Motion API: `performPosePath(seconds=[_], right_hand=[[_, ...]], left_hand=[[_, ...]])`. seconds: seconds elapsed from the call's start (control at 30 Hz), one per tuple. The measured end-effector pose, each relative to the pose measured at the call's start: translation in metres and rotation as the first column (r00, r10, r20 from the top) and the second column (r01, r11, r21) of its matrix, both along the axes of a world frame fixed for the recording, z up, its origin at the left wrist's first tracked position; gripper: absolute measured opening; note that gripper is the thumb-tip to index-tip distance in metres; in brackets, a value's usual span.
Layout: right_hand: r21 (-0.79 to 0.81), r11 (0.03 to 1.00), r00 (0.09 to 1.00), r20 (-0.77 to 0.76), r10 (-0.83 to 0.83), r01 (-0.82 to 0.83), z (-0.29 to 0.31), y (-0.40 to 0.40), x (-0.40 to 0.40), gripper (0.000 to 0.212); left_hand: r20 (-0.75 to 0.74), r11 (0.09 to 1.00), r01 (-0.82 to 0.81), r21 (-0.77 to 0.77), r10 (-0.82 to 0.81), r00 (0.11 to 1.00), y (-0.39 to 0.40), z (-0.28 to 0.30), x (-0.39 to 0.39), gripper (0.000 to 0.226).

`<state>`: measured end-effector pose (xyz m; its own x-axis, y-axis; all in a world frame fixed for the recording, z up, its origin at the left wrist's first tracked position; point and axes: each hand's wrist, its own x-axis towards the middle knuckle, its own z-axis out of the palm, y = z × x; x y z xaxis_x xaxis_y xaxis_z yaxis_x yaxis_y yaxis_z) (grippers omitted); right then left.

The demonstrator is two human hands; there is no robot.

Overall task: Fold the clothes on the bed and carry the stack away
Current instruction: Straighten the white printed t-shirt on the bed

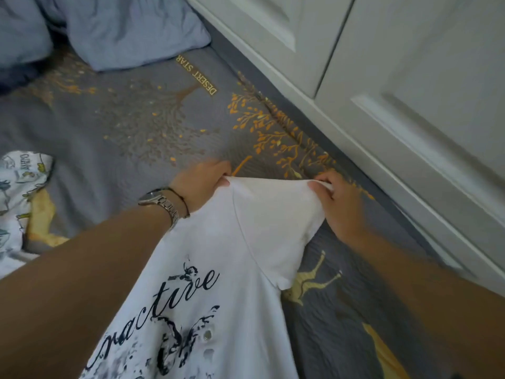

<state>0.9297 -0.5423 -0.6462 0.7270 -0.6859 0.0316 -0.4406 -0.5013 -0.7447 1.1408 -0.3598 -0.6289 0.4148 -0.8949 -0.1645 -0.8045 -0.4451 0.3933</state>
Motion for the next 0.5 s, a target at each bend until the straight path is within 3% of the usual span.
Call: performPosePath(seconds=[0.13,0.23,0.37,0.5], right_hand=[[-0.074,0.996,0.996,-0.074,0.046,-0.052,-0.01,-0.016,0.007,0.015],[-0.049,0.997,0.996,-0.081,0.049,-0.053,-0.014,-0.017,0.016,0.013],[0.152,0.983,0.995,-0.03,-0.095,0.099,-0.014,-0.007,0.011,0.027],[0.436,0.877,0.976,-0.01,-0.217,0.2,-0.002,0.011,-0.015,0.041]], left_hand=[[0.088,1.0,-0.019,-0.004,0.019,0.996,-0.002,-0.019,-0.005,0.019],[0.177,0.993,-0.121,-0.015,0.122,0.977,0.0,-0.028,-0.006,0.019],[0.238,0.965,-0.25,-0.084,0.263,0.935,0.002,-0.026,-0.021,0.021],[0.146,0.941,-0.26,-0.218,0.295,0.944,0.007,-0.009,-0.055,0.021]])
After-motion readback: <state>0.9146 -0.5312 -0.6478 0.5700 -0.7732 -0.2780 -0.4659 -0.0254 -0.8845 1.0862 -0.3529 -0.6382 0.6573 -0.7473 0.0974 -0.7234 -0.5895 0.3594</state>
